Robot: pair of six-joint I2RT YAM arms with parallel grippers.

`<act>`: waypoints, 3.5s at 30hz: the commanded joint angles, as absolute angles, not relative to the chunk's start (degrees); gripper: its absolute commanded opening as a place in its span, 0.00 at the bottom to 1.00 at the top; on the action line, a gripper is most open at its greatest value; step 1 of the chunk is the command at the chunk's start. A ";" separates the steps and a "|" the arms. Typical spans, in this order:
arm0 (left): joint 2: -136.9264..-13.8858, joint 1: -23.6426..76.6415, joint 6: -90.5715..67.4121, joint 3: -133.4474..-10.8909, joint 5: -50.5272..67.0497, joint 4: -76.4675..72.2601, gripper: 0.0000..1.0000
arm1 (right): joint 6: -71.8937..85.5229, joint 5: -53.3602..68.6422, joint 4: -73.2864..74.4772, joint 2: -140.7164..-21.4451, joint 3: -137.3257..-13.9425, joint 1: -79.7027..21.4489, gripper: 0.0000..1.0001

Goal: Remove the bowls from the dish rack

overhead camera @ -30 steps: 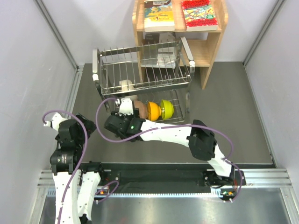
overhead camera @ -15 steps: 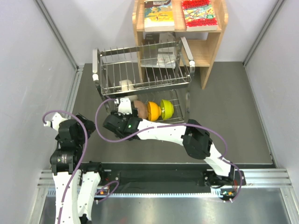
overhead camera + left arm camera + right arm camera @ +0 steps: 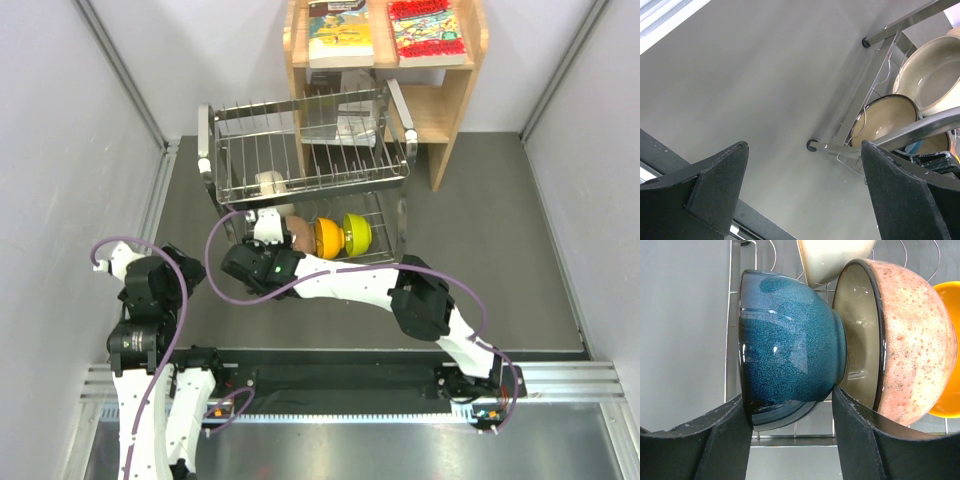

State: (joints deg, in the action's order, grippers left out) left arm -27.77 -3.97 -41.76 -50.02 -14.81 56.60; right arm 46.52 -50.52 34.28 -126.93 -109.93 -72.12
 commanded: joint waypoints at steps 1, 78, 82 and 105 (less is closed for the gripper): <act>-26.89 -3.87 -40.96 -49.92 -14.59 53.61 0.99 | 45.36 -54.40 36.65 -129.46 -112.50 -69.79 0.54; -26.72 -3.87 -40.78 -49.57 -14.50 53.00 0.99 | 21.18 -60.73 16.63 -120.77 -103.11 -76.73 0.00; -26.81 -3.87 -40.78 -49.48 -14.59 53.00 0.99 | 18.81 -58.98 11.70 -117.61 -99.32 -77.25 0.00; -26.90 -3.87 -40.69 -49.48 -14.68 53.00 0.99 | 15.12 -56.42 8.09 -115.85 -97.73 -77.52 0.00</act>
State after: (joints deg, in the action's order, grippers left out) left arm -27.46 -3.97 -41.58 -50.00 -14.41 56.55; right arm 14.52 -59.86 12.82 -118.76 -95.50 -75.70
